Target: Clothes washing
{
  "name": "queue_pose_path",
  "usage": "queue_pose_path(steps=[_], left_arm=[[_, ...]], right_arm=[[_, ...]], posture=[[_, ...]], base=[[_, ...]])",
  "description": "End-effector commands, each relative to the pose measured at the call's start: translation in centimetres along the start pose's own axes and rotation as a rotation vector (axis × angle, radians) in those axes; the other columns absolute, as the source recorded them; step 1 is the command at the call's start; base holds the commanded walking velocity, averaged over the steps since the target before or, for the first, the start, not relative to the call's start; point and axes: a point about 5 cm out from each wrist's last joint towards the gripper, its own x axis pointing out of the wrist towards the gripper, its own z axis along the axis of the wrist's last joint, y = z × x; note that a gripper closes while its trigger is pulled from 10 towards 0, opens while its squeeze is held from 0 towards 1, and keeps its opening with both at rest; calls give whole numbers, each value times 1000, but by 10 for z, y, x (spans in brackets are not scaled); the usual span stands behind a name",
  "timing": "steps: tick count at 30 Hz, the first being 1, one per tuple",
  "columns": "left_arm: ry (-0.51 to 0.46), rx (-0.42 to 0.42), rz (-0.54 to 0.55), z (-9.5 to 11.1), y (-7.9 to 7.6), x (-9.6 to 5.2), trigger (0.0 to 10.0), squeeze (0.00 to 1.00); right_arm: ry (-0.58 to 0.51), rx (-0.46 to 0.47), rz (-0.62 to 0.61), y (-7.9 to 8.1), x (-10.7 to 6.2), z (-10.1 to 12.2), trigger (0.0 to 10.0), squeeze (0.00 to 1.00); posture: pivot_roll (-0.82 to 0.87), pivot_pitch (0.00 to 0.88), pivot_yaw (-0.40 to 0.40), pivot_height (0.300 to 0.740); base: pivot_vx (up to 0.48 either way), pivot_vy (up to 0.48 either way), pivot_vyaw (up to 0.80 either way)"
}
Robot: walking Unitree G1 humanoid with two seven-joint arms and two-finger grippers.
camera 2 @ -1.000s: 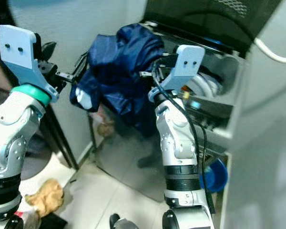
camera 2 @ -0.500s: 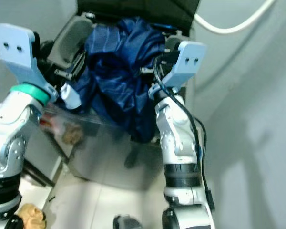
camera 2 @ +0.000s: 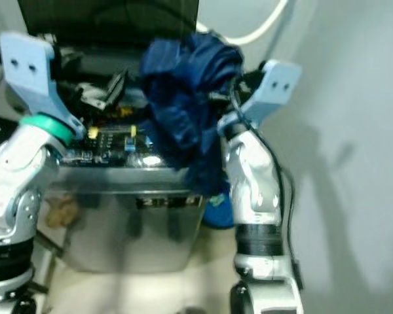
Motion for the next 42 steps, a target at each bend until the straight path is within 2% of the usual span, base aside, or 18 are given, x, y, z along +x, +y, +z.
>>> queue_pose_path(steps=[1, 4, 29, 42], left_arm=[[0, 8, 8, 0, 2, -1, 10000, 0], [4, 7, 9, 0, 2, -1, 10000, 0], [10, -22, 0, 0, -1, -1, 10000, 0], [16, -25, 9, -1, 0, 0, 10000, 0]], right_arm=[[-20, 1, 24, 7, 2, 4, 10000, 0], [-19, -1, 26, 7, 2, 3, 10000, 0], [-21, -2, 30, 8, 2, 3, 10000, 0], [-21, -3, 35, 8, 2, 3, 10000, 0]], posture=[[52, 65, -1, 720], [52, 65, -1, 720], [53, 69, -1, 720], [52, 62, -2, 720]], base=[[480, 0, 0], [387, 0, 0], [0, 0, 0], [0, 480, 0]])
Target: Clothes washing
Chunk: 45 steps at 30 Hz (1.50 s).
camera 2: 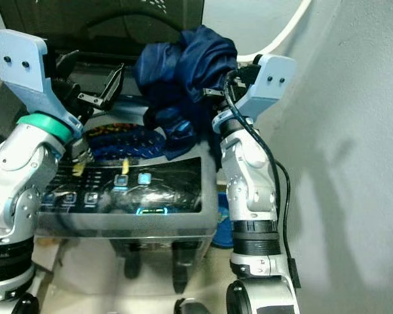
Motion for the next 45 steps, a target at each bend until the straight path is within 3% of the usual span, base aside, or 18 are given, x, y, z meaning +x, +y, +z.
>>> queue_pose_path(steps=[1, 6, 23, 26, 30, 31, 32, 33, 36, 41, 43, 45], left_arm=[[7, 6, 6, -1, 1, -1, 10000, 0], [13, 10, 13, -2, 2, -1, 10000, 0], [16, 16, 1, -3, 1, -1, 10000, 0], [-47, 70, -91, 5, -6, -3, 10000, 0], [-74, 80, -153, 9, -13, -5, 10000, 0], [-82, 70, -233, 11, -22, -8, 10000, 0], [-82, 70, -233, 11, -22, -8, 10000, 0], [-31, -8, -385, 8, -36, -20, 10000, 0], [42, -93, -494, 2, -42, -31, 10000, 0], [65, -105, -580, 2, -45, -40, 10000, 0], [63, -82, -564, 2, -42, -39, 10000, 0], [55, -16, -472, 2, -30, -31, 10000, 0]], right_arm=[[-24, -6, 13, 3, 1, 4, 10000, 0], [-23, -7, 16, 4, 1, 4, 10000, 0], [-26, -17, 26, 5, 2, 4, 10000, 0], [-58, -91, 100, 14, 4, 11, 10000, 0], [-92, -114, 147, 21, 8, 19, 10000, 0], [-158, -131, 192, 30, 16, 36, 10000, 0], [-158, -131, 192, 30, 16, 36, 10000, 0], [-292, -153, 238, 42, 31, 72, 10000, 0], [-388, -177, 257, 48, 40, 100, 10000, 0], [-375, -236, 271, 46, 45, 102, 10000, 0], [-334, -268, 293, 44, 46, 95, 10000, 0], [-240, -256, 337, 42, 46, 76, 10000, 0]], posture=[[52, 61, -3, 720], [52, 58, -3, 720], [53, 51, -2, 720], [51, 57, 1, 720], [51, 57, 2, 720], [46, 63, 7, 720], [46, 63, 7, 720], [49, 67, 6, 720], [48, 70, 7, 720], [49, 77, 10, 720], [49, 79, 13, 720], [52, 85, 14, 720]], base=[[0, 480, 0], [0, 461, 0], [0, 0, 0], [0, 0, 0], [0, 0, 0], [0, 0, 0], [0, 0, 0], [0, 0, 0], [0, 0, 0], [0, 0, 0], [0, 0, 0], [0, 0, 0]])
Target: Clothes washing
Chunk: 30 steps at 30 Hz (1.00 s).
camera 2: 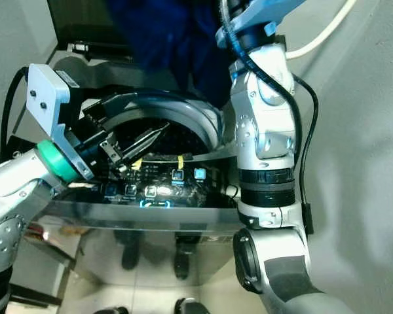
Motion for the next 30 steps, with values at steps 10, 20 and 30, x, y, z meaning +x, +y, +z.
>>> queue_pose_path(steps=[10, 20, 30], left_arm=[[65, 147, 37, 18, 27, -23, 10000, 0], [131, 89, 56, 16, 18, -49, 10000, 0], [118, 69, 101, 11, 8, -49, 10000, 0]], right_arm=[[239, 6, 179, 42, 7, -60, 10000, 0], [293, 51, 207, 63, 20, -75, 10000, 0], [319, 12, 264, 65, 29, -77, 10000, 1000]], posture=[[65, 117, -2, 720], [93, 143, -36, 720], [87, 135, -49, 720]], base=[[0, 0, 0], [0, 0, 0], [0, 0, 0]])
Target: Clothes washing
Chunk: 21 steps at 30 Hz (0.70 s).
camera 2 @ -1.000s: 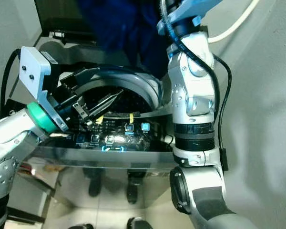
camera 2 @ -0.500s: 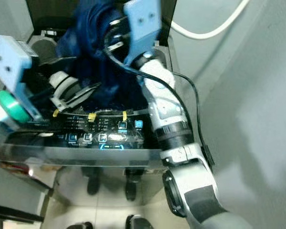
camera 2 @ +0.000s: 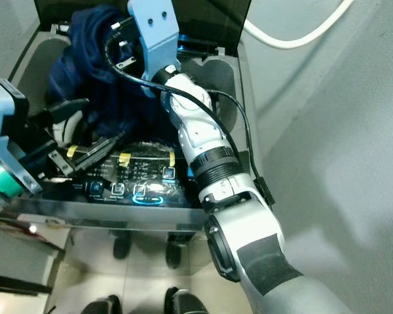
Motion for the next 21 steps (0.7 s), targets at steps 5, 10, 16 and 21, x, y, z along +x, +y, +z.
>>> queue_pose_path(steps=[5, 10, 16, 21], left_arm=[[8, -5, -20, 0, -3, 2, 10000, 0], [13, -6, -22, 1, -3, 2, 10000, 0], [14, -4, -20, 1, -5, 2, 10000, 0], [15, 5, -24, 3, -4, 1, 10000, 0]], right_arm=[[-44, -76, 18, -14, -2, 12, 10000, 0], [-51, -178, 127, -31, -21, 16, 10000, 0], [-94, -223, 221, -57, -57, 32, 10000, 0], [-132, -194, 177, -74, -92, 46, 10000, 0]], posture=[[82, 129, -43, 720], [82, 116, -40, 720], [74, 106, -32, 720], [78, 99, -21, 720]], base=[[0, 0, 0], [0, 0, 0], [0, 0, 0], [0, 0, 0]])
